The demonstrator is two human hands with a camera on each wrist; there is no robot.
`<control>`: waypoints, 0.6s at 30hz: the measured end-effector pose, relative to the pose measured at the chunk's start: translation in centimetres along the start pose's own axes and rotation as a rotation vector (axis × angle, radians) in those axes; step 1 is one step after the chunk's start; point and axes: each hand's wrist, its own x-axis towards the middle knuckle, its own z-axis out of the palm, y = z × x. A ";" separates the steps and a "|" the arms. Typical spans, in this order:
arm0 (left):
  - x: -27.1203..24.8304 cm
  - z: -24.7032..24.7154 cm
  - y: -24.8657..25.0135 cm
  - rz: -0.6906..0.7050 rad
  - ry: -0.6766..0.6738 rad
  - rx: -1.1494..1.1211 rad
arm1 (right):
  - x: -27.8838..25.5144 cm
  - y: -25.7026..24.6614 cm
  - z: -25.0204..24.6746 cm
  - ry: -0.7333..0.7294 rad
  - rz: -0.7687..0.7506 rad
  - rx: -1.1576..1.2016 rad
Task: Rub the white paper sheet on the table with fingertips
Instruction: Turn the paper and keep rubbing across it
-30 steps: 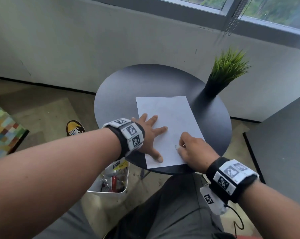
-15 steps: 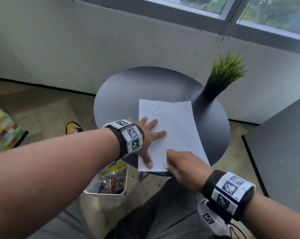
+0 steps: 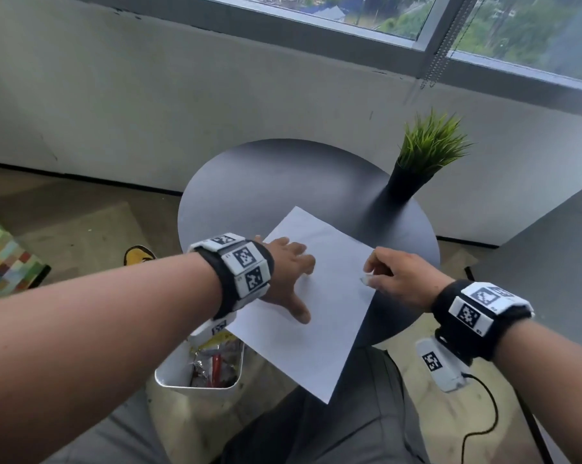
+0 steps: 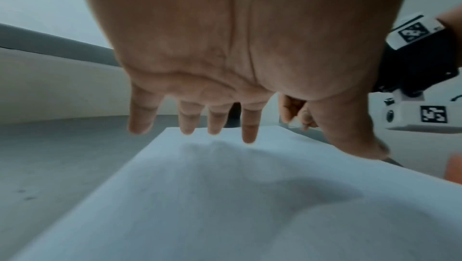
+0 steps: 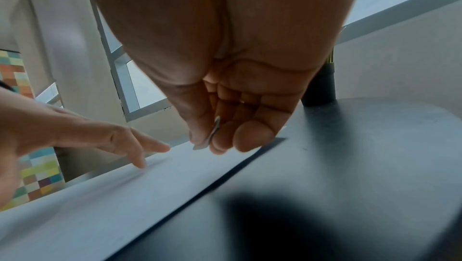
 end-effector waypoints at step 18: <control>2.6 0.9 0.6 -0.040 -0.080 0.071 | 2.0 -2.4 1.7 0.007 -0.040 -0.207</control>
